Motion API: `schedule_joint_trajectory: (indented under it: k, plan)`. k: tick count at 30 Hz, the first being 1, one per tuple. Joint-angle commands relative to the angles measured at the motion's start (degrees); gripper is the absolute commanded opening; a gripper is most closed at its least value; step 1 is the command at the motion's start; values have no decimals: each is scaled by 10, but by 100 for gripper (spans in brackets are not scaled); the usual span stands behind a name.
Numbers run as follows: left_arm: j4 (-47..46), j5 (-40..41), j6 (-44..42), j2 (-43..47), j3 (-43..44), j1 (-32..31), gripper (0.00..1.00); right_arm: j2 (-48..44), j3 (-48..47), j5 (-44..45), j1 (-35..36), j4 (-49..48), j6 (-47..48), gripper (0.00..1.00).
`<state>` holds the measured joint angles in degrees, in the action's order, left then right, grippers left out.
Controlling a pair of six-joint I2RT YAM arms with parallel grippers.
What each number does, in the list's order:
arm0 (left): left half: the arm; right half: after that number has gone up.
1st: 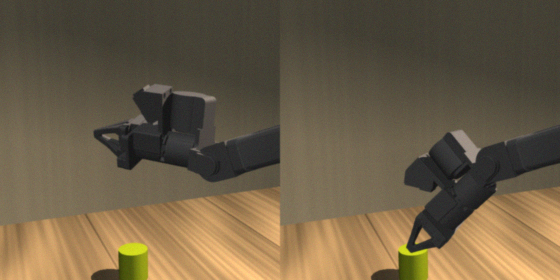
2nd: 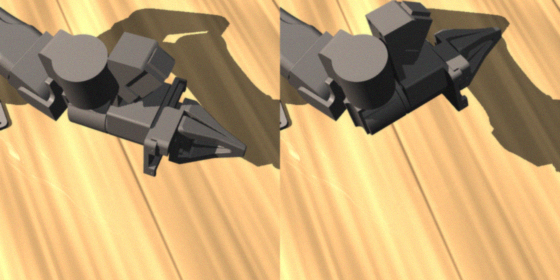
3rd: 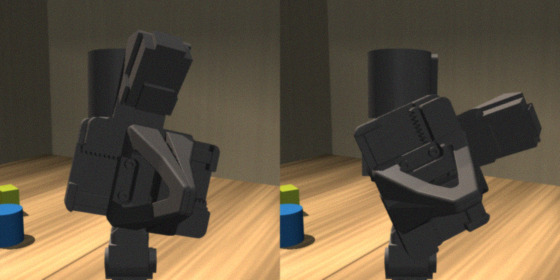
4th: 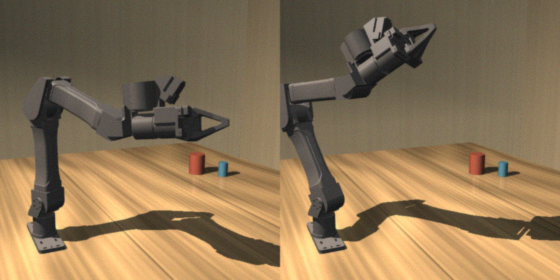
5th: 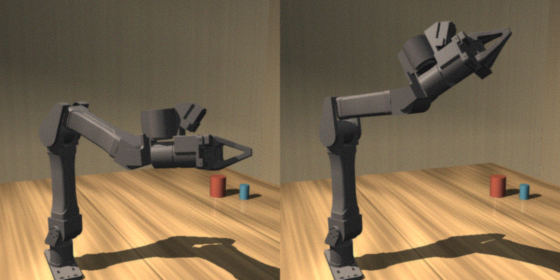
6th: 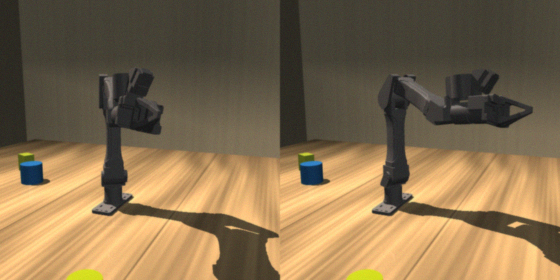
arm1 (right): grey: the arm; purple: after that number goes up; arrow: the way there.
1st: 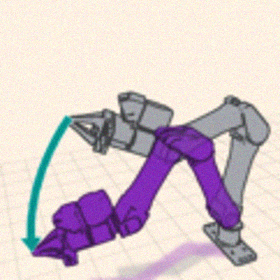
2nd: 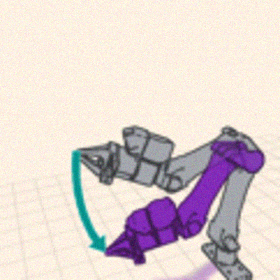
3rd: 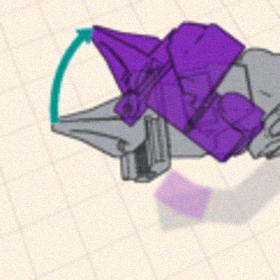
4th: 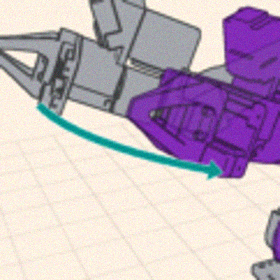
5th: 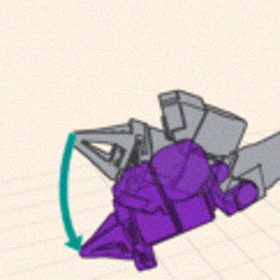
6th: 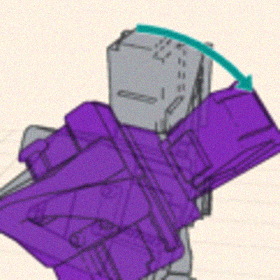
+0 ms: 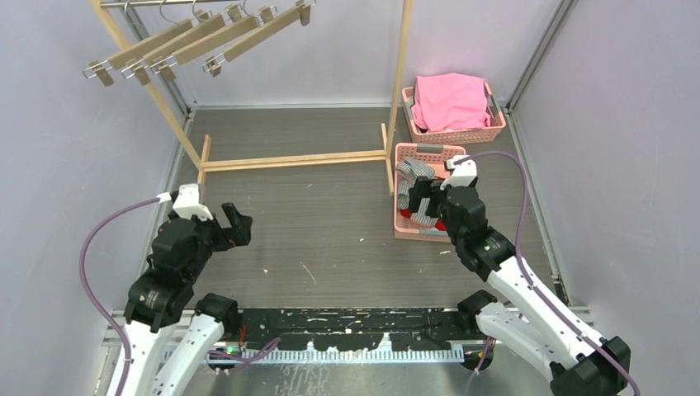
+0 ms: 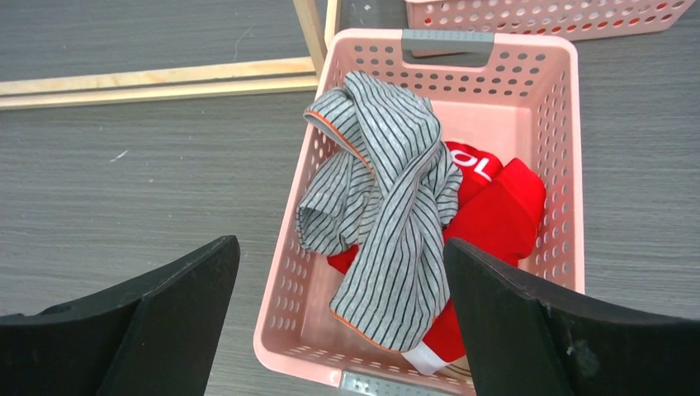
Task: Remove the underwear clipped to the hanger
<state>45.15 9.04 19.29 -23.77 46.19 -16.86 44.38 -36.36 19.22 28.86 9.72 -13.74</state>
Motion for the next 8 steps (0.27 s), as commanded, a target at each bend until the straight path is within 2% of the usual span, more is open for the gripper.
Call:
schedule_joint_trajectory:
  k: [1,8]
  plan:
    - [-67,5,17,38,-30,1,98,-16,11,-5,6,-44,-4,100]
    - [-86,39,32,69,-53,0,98,-17,28,11,19,-51,2,100]
